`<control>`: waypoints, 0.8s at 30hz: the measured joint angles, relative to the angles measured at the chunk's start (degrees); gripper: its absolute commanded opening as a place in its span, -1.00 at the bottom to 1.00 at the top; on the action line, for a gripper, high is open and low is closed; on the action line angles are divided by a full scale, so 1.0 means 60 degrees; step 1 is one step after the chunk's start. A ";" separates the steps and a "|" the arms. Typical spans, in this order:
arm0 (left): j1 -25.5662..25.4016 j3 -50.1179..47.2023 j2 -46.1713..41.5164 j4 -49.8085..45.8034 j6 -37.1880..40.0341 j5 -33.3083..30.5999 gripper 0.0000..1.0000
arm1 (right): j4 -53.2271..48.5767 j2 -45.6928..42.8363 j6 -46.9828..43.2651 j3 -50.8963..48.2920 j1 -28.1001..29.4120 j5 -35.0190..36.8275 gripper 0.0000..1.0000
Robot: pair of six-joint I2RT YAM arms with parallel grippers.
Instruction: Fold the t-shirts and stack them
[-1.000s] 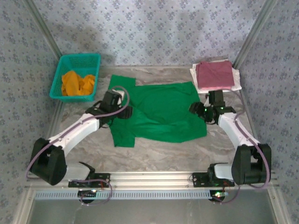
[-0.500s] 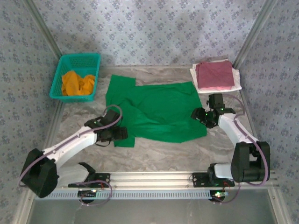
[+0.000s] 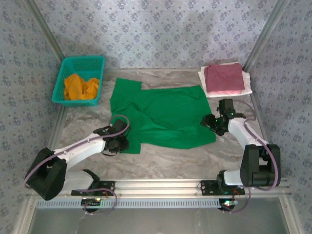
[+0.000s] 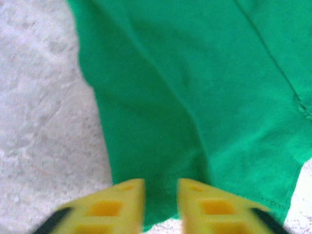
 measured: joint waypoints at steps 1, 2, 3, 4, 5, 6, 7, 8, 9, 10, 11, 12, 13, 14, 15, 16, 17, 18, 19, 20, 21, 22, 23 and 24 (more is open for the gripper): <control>0.0040 0.0000 0.0015 0.0084 0.0044 0.0000 -1.00 | -0.0098 -0.0058 0.0000 -0.0029 -0.0171 0.0011 0.39; 0.0076 0.0000 0.0015 0.0120 0.0058 0.0007 -1.00 | -0.0186 -0.0076 -0.0004 -0.0033 -0.0313 0.0007 0.39; 0.0135 0.0000 -0.0004 0.0124 0.0040 0.0000 -1.00 | -0.0237 -0.0076 -0.0011 -0.0033 -0.0433 -0.0004 0.39; 0.0186 0.0000 -0.0080 0.0066 0.0051 -0.0018 -1.00 | -0.0295 -0.0073 -0.0036 -0.0033 -0.0572 -0.0022 0.39; 0.0208 0.0000 -0.0189 -0.0025 0.0051 -0.0047 -1.00 | -0.0321 -0.0069 -0.0073 -0.0033 -0.0634 -0.0025 0.38; 0.0262 0.0004 -0.0430 -0.0193 0.0047 -0.0098 -1.00 | -0.0342 -0.0069 -0.0106 -0.0029 -0.0674 -0.0025 0.37; 0.0291 0.0004 -0.0750 -0.0379 0.0015 -0.0142 -1.00 | -0.0361 -0.0062 -0.0138 -0.0015 -0.0678 -0.0029 0.36; 0.0328 0.0004 -0.1137 -0.0583 -0.0058 -0.0149 -1.00 | -0.0368 -0.0051 -0.0160 -0.0004 -0.0678 -0.0062 0.35; 0.0353 0.0004 -0.1588 -0.0798 -0.0149 -0.0146 -1.00 | -0.0382 -0.0036 -0.0178 0.0022 -0.0678 -0.0102 0.35; 0.0390 0.0004 -0.2120 -0.1031 -0.0291 -0.0138 -1.00 | -0.0397 -0.0025 -0.0186 0.0051 -0.0656 -0.0138 0.34; 0.0404 0.0004 -0.2524 -0.1209 -0.0430 -0.0117 -1.00 | -0.0408 -0.0018 -0.0189 0.0076 -0.0652 -0.0160 0.33; 0.0426 -0.0004 -0.3020 -0.1432 -0.0608 -0.0047 -1.00 | -0.0415 -0.0015 -0.0204 0.0117 -0.0630 -0.0168 0.33; 0.0426 -0.0047 -0.3432 -0.1588 -0.0765 0.0011 -1.00 | -0.0415 -0.0015 -0.0219 0.0146 -0.0608 -0.0168 0.33; 0.0437 -0.0138 -0.3799 -0.1668 -0.0885 0.0084 -0.92 | -0.0412 -0.0015 -0.0233 0.0164 -0.0586 -0.0168 0.33; 0.0448 -0.0328 -0.4080 -0.1665 -0.0984 0.0164 -0.43 | -0.0412 0.0011 -0.0255 0.0168 -0.0583 -0.0171 0.33; 0.0481 -0.0535 -0.4269 -0.1661 -0.1013 0.0266 -0.28 | -0.0408 0.0062 -0.0266 0.0168 -0.0568 -0.0178 0.33; 0.0517 -0.0714 -0.4368 -0.1643 -0.1056 0.0372 -0.62 | -0.0404 0.0138 -0.0280 0.0168 -0.0568 -0.0200 0.30; 0.0561 -0.0903 -0.4306 -0.1534 -0.1118 0.0514 -0.91 | -0.0397 0.0251 -0.0280 0.0168 -0.0572 -0.0251 0.28; 0.0608 -0.1013 -0.4076 -0.1384 -0.1104 0.0594 -1.00 | -0.0386 0.0361 -0.0277 0.0168 -0.0572 -0.0317 0.28; 0.0623 -0.1020 -0.3789 -0.1322 -0.1082 0.0648 -1.00 | -0.0382 0.0448 -0.0277 0.0168 -0.0568 -0.0390 0.28; 0.0623 -0.0984 -0.3446 -0.1147 -0.1020 0.0725 -1.00 | -0.0372 0.0535 -0.0280 0.0168 -0.0565 -0.0455 0.28; 0.0616 -0.0885 -0.3016 -0.1122 -0.0976 0.0732 -1.00 | -0.0368 0.0576 -0.0277 0.0168 -0.0550 -0.0521 0.28; 0.0608 -0.0780 -0.2674 -0.1126 -0.0947 0.0739 -1.00 | -0.0364 0.0576 -0.0277 0.0168 -0.0543 -0.0561 0.29; 0.0594 -0.0710 -0.2517 -0.1133 -0.0940 0.0729 -1.00 | -0.0361 0.0568 -0.0277 0.0168 -0.0521 -0.0579 0.30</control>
